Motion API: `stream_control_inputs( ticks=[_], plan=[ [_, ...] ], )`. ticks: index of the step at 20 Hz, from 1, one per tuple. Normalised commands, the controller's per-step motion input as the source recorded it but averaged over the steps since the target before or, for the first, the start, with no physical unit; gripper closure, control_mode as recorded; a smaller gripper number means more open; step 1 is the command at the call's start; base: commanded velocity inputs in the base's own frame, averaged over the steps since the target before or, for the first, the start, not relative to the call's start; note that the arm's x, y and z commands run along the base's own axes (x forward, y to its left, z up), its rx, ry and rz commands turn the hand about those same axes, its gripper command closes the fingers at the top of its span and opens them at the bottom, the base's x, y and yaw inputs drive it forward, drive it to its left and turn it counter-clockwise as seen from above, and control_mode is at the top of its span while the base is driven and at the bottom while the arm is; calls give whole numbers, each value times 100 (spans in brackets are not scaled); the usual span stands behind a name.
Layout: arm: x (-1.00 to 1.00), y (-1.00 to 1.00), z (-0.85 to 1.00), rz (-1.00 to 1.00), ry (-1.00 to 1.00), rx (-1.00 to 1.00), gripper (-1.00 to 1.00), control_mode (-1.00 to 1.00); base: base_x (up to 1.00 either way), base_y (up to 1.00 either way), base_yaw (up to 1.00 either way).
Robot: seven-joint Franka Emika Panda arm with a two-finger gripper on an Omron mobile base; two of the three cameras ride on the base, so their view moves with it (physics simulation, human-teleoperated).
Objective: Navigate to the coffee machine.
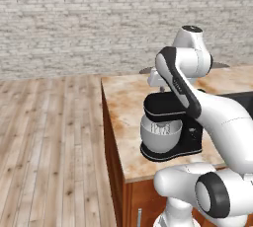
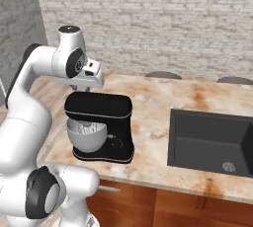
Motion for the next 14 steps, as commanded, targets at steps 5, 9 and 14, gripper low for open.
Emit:
stream_control_inputs(
  ticks=[5, 9, 14],
  plan=[
    [-62, -6, 0, -3, -2, 0, -100, -100, 0, 0, 0],
    [-100, -12, -1, -6, -3, 0, -100, -100, 0, 0, 0],
    [-100, -3, 0, -3, -3, 0, -100, -100, 0, 0, 0]
  ],
)
